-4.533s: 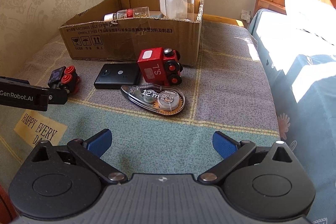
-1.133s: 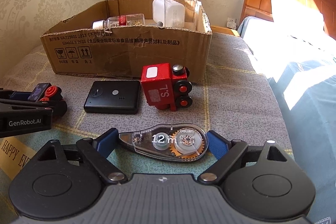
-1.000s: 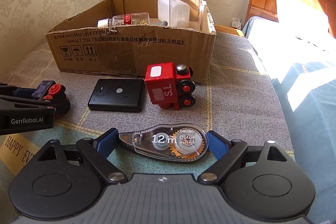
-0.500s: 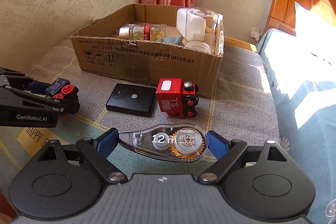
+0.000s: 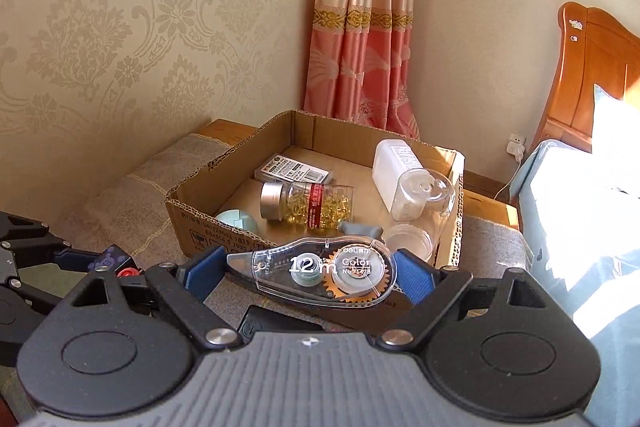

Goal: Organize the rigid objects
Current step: 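Carry the tape dispenser into the box and open the right tool while the left lifts the cube, then lower the cube toy into the box and open the left tool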

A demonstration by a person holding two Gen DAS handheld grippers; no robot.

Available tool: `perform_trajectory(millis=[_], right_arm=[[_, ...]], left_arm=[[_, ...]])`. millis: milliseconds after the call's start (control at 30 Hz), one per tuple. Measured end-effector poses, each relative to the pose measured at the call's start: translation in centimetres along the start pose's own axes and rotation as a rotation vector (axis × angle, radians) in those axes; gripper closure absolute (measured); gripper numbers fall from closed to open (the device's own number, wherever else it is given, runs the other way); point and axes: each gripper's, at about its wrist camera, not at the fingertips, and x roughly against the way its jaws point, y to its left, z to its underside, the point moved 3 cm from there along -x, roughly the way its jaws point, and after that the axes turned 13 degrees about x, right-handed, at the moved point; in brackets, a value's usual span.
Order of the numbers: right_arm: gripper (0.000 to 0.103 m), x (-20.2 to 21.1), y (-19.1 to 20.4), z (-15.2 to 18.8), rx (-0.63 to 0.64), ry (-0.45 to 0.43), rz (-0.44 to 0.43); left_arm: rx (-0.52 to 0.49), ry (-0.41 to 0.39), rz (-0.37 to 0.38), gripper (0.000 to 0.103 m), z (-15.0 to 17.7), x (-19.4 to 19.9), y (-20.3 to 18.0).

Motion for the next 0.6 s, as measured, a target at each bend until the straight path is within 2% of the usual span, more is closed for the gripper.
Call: perform_trajectory(millis=[233,300,367,600], right_arm=[[0.010,-4.8,-0.1,-2.1,0.005,0.033,-0.006],[0.005,-5.6,-0.1,-2.0,-0.016,0.049,-0.027],[0.000,-5.3,-0.1,-1.5,-0.045,0.050,-0.011],[0.000,-1.3,0.3,0.5,-0.111,0.048,0.022]], left_arm=[[-0.001,-0.037,-0.021,0.052,-1.6,0.5,0.5],[-0.003,-0.046,-0.023,0.052,-2.0,0.7,0.6],[-0.004,-0.053,-0.023,0.052,-2.4,0.8,0.6],[0.004,-0.091,-0.016,0.052,-5.0,0.4,0.2]])
